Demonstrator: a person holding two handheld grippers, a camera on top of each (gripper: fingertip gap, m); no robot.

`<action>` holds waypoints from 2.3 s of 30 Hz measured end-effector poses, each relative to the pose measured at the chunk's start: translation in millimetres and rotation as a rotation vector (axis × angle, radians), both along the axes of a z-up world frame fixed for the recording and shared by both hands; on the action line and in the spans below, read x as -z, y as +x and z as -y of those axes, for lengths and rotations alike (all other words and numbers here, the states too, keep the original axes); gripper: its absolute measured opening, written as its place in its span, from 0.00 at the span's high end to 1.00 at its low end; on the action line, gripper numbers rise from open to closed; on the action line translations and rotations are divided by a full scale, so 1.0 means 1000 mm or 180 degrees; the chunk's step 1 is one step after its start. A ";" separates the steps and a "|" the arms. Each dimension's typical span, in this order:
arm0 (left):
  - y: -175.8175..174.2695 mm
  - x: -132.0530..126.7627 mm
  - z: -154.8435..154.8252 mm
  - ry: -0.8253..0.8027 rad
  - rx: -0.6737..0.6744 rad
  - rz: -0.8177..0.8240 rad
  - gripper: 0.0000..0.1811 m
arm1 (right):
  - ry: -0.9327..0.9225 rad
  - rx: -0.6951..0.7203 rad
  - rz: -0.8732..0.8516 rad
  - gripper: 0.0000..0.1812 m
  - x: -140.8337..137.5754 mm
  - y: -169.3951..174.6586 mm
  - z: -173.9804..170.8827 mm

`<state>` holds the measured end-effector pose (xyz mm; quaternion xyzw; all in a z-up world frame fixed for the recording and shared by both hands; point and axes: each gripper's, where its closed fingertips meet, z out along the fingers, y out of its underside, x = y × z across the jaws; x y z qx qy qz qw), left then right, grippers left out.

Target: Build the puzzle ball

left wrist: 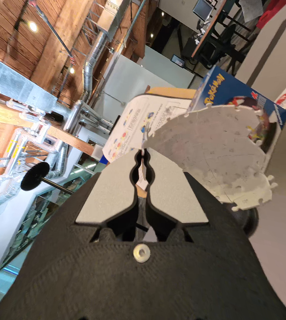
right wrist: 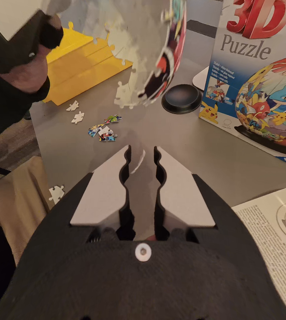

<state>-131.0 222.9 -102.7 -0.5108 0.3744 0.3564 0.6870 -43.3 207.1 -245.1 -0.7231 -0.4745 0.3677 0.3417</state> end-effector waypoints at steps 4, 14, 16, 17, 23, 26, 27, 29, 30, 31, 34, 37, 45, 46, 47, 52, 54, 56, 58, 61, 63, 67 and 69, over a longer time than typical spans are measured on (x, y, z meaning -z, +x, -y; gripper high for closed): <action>0.015 -0.019 0.001 0.0276 0.0053 -0.0230 0.99 | 0.0044 0.0062 0.0008 0.86 0.003 0.001 -0.004; 0.027 -0.037 -0.005 0.0585 -0.0012 -0.0567 0.99 | -0.0005 0.0156 -0.0034 0.86 0.005 0.008 -0.012; 0.033 -0.042 -0.002 0.0621 0.0039 -0.0560 0.99 | -0.0032 0.0158 -0.0087 0.85 0.003 0.009 -0.013; 0.035 -0.044 -0.001 0.0636 0.0047 -0.0557 0.99 | -0.0069 0.0146 -0.0124 0.85 0.002 0.008 -0.012; 0.045 -0.024 -0.012 0.0406 0.0150 -0.0446 0.99 | -0.0352 0.0175 -0.0468 0.80 -0.006 -0.003 -0.008; 0.056 -0.013 -0.010 0.0343 0.0209 -0.0468 0.99 | -0.0618 0.0379 -0.0890 0.77 -0.021 -0.002 -0.018; 0.061 -0.010 -0.008 0.0349 0.0220 -0.0515 0.99 | -0.0687 0.0443 -0.0988 0.75 -0.023 -0.002 -0.022; 0.072 -0.005 -0.002 0.0319 0.0310 -0.0498 0.99 | -0.0754 0.0569 -0.1124 0.75 -0.027 -0.002 -0.029; 0.079 -0.003 0.002 0.0322 0.0354 -0.0518 0.99 | -0.0777 0.0625 -0.1182 0.77 -0.028 -0.002 -0.032; 0.085 -0.002 0.005 0.0346 0.0366 -0.0564 0.99 | -0.0769 0.0685 -0.1229 0.78 -0.029 -0.002 -0.036; 0.098 -0.004 0.014 0.0426 0.0419 -0.0611 0.99 | -0.0748 0.0799 -0.1339 0.85 -0.029 0.001 -0.042; 0.106 -0.009 0.024 0.0515 0.0501 -0.0636 0.98 | -0.0617 0.0915 -0.1500 0.91 -0.037 0.007 -0.047; 0.138 -0.017 0.053 0.0734 0.0670 -0.0800 0.95 | -0.0322 0.0894 -0.2023 0.97 -0.070 0.021 -0.052; 0.143 -0.018 0.057 0.0756 0.0688 -0.0810 0.95 | -0.0326 0.0855 -0.2112 0.97 -0.075 0.023 -0.050; 0.147 -0.020 0.061 0.0756 0.0717 -0.0800 0.94 | -0.0317 0.0819 -0.2175 0.97 -0.079 0.024 -0.049; 0.154 -0.021 0.070 0.0702 0.0813 -0.0717 0.89 | -0.0326 0.0704 -0.2420 0.98 -0.095 0.031 -0.047; 0.154 -0.022 0.073 0.0681 0.0849 -0.0663 0.86 | -0.0310 0.0683 -0.2444 0.98 -0.097 0.033 -0.046; 0.153 -0.021 0.075 0.0616 0.0895 -0.0563 0.84 | -0.0252 0.0668 -0.2449 0.98 -0.100 0.033 -0.044; 0.151 -0.021 0.079 0.0562 0.0952 -0.0458 0.82 | -0.0161 0.0672 -0.2456 0.98 -0.104 0.034 -0.041; 0.148 -0.026 0.093 0.0594 0.1096 -0.0273 0.81 | 0.0014 0.0756 -0.2440 0.99 -0.111 0.041 -0.042; 0.142 -0.030 0.096 0.0560 0.1089 -0.0114 0.82 | 0.0151 0.0811 -0.2431 0.99 -0.117 0.048 -0.044; 0.133 -0.035 0.105 0.0439 0.1141 0.0124 0.82 | 0.0479 0.0759 -0.2381 0.99 -0.134 0.057 -0.040; 0.130 -0.041 0.112 0.0374 0.1247 0.0335 0.82 | 0.0708 0.0692 -0.2333 0.99 -0.141 0.059 -0.036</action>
